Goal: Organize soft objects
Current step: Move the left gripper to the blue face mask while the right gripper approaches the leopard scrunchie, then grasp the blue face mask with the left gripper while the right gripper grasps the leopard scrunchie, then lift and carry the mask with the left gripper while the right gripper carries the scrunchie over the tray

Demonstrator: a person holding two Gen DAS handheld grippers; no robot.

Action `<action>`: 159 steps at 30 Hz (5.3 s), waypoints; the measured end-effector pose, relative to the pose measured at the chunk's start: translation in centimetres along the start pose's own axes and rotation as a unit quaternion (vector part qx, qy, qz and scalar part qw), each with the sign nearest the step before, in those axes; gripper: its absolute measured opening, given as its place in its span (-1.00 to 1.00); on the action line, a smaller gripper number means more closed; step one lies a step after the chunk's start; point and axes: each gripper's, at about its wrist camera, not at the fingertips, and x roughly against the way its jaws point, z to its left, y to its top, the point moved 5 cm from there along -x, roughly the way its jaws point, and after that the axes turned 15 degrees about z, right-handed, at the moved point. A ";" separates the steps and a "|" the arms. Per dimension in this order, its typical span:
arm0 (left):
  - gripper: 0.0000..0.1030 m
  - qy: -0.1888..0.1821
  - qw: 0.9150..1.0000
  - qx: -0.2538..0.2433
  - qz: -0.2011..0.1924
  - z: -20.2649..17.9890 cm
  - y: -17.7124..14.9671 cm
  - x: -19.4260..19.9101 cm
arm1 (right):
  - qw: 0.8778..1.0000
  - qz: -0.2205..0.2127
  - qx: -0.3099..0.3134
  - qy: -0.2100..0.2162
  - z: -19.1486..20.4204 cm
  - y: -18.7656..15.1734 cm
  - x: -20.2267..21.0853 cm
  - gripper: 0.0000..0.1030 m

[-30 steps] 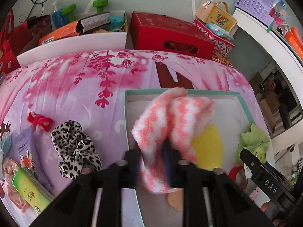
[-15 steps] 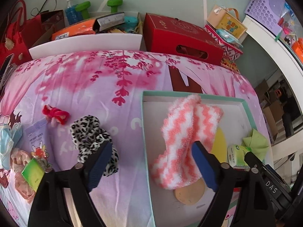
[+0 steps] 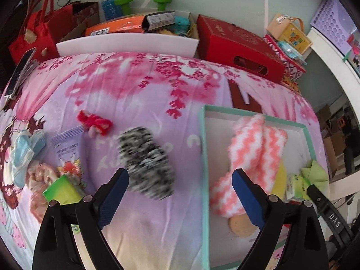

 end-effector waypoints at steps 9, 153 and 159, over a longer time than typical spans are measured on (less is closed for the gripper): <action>0.81 0.016 0.998 0.053 0.008 5.4 -0.7 1.6 | 0.999 -0.035 0.028 0.010 3.1 -0.5 2.5 1.00; -0.56 -0.077 0.978 0.162 -0.110 13.9 -1.1 8.6 | 0.966 -0.111 0.207 0.108 17.4 -4.1 4.9 -0.10; -0.56 -0.072 0.985 0.113 -0.110 10.0 -0.9 8.6 | 0.980 -0.101 0.140 0.096 12.5 -1.9 4.2 -0.10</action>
